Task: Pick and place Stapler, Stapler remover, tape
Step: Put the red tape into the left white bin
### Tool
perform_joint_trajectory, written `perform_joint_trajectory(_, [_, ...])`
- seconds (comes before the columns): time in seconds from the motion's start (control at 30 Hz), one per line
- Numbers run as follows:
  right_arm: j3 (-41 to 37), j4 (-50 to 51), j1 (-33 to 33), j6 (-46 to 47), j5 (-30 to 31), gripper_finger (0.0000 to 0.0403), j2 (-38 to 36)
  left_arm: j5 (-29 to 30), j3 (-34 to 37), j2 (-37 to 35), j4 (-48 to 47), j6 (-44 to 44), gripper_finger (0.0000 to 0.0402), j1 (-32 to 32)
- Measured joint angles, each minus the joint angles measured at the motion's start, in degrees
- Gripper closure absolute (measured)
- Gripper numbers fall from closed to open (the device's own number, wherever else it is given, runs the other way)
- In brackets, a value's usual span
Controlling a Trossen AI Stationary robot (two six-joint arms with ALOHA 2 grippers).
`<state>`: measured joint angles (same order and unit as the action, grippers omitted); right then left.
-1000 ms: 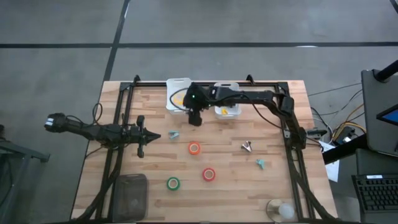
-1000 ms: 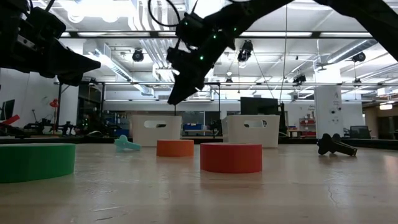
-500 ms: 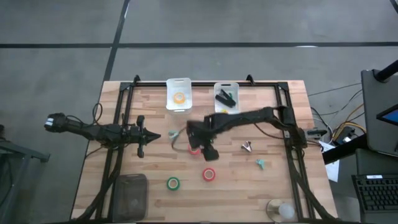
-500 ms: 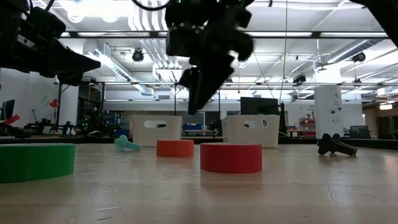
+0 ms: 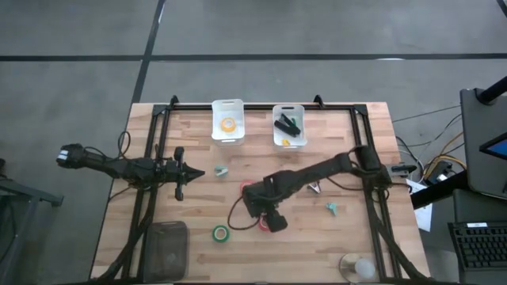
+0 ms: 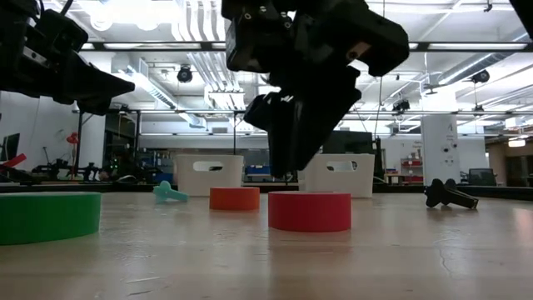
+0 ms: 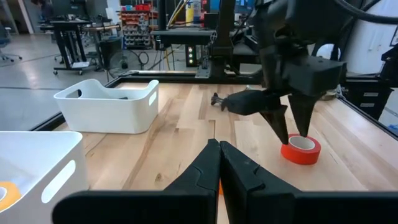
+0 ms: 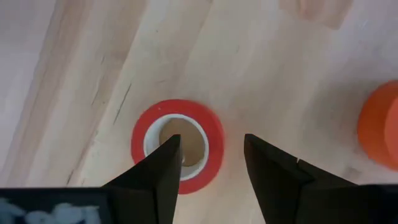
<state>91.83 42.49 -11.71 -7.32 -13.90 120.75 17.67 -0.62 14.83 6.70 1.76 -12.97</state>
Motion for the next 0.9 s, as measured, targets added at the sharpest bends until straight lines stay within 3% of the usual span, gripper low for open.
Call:
perform_joint_trajectory(0.13, [-0.4, -1.3, -1.4, 1.2, 1.4, 0.0234, 0.1, 0.0, 0.0, 0.0, 0.0, 0.0, 0.039, 0.0])
perform_joint_trajectory(0.37, [-3.0, -3.8, -2.3, 1.3, 9.6, 0.024, 0.1, 0.0, 0.0, 0.0, 0.0, 0.0, 0.039, 0.0])
perform_joint_trajectory(0.9, [-7.6, -8.3, -2.4, 1.8, 9.2, 0.0292, 0.0, 0.0, 0.0, 0.0, 0.1, 0.0, 0.039, 0.0])
